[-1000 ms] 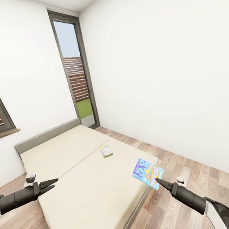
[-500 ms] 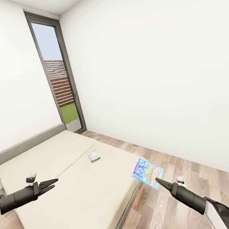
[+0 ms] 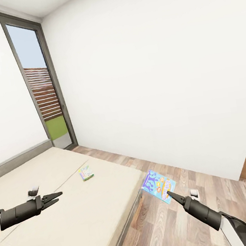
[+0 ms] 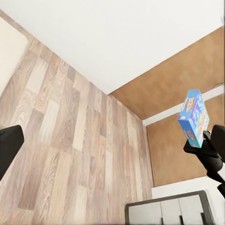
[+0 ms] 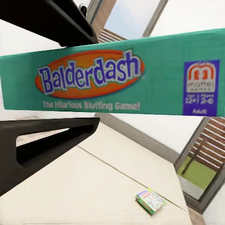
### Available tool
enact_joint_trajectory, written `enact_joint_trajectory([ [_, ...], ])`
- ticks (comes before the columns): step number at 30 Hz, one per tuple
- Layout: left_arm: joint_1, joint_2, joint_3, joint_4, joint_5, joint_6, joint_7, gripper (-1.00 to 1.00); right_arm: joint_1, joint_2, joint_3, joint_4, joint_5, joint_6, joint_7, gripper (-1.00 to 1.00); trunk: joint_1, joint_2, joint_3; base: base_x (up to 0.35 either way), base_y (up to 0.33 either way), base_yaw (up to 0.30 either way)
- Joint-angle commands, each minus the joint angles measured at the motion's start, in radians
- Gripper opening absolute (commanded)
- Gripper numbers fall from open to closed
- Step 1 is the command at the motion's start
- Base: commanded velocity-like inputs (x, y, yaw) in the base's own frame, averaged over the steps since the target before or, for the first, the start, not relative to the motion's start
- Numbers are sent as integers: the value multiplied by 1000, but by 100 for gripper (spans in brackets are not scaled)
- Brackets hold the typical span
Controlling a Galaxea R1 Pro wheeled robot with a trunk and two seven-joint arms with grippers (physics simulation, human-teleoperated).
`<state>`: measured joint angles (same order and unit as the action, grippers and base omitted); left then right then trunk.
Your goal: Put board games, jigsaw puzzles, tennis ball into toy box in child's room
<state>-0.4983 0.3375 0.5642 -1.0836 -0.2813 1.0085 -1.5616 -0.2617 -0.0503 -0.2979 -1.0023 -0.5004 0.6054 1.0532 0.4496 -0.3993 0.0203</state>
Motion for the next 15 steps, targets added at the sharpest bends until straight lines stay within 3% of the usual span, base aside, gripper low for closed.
enact_joint_trajectory([
  [1,0,0,2,-1,-10,10,-9,100,-1,0,0,1,-8,8,1,-100,0,-1,0,0,0,-281],
  [15,0,0,1,-1,-10,10,-9,100,-1,0,0,1,-7,8,1,-100,0,-1,9,0,0,-281],
])
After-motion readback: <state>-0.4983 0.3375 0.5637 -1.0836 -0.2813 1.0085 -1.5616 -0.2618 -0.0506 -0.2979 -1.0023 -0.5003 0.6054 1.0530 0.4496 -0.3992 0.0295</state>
